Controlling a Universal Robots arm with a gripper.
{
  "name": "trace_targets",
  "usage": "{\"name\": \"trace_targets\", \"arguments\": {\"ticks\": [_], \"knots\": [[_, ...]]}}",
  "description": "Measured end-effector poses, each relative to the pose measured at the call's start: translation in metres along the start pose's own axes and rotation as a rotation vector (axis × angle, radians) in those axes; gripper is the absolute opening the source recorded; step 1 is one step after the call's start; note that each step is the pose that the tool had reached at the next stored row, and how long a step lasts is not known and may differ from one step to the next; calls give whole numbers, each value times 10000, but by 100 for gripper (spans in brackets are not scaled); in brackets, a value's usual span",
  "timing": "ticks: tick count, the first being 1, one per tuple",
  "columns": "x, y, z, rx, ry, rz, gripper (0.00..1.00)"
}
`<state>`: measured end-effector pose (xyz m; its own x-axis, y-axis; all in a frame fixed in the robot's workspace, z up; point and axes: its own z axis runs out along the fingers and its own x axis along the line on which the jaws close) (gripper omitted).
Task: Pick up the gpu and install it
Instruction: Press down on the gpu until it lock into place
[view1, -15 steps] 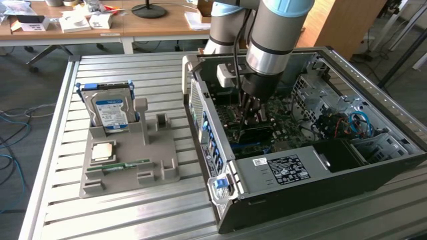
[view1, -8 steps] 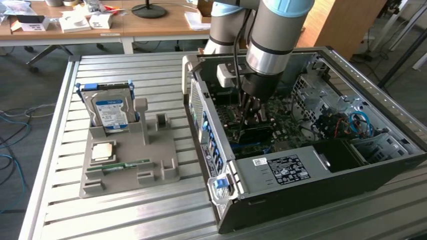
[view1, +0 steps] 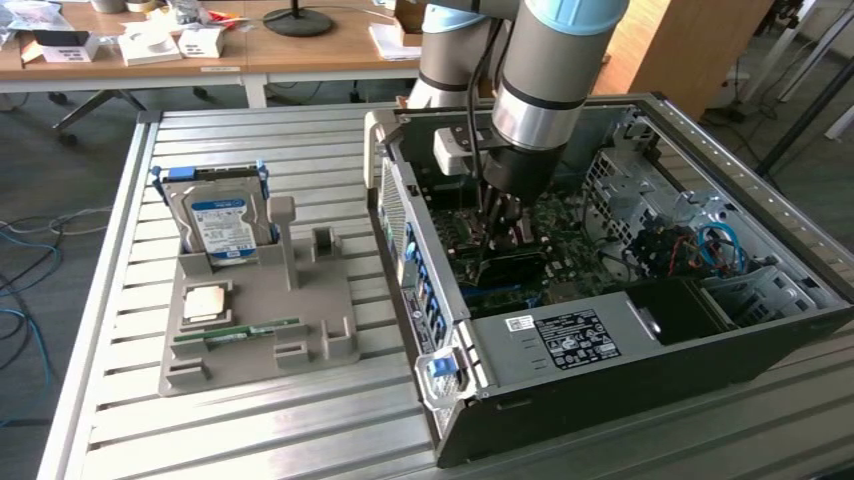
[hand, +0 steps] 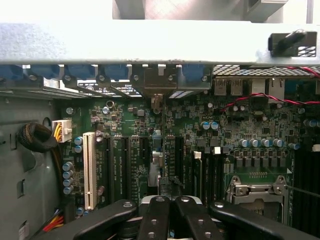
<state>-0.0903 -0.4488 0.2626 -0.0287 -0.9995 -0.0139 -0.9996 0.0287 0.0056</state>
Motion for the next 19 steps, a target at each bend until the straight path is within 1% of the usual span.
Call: {"name": "trace_targets", "arguments": {"ticks": [3, 19], "knots": [[1, 0, 11, -3, 8, 0, 11], [1, 0, 25, -2, 2, 0, 11]]}}
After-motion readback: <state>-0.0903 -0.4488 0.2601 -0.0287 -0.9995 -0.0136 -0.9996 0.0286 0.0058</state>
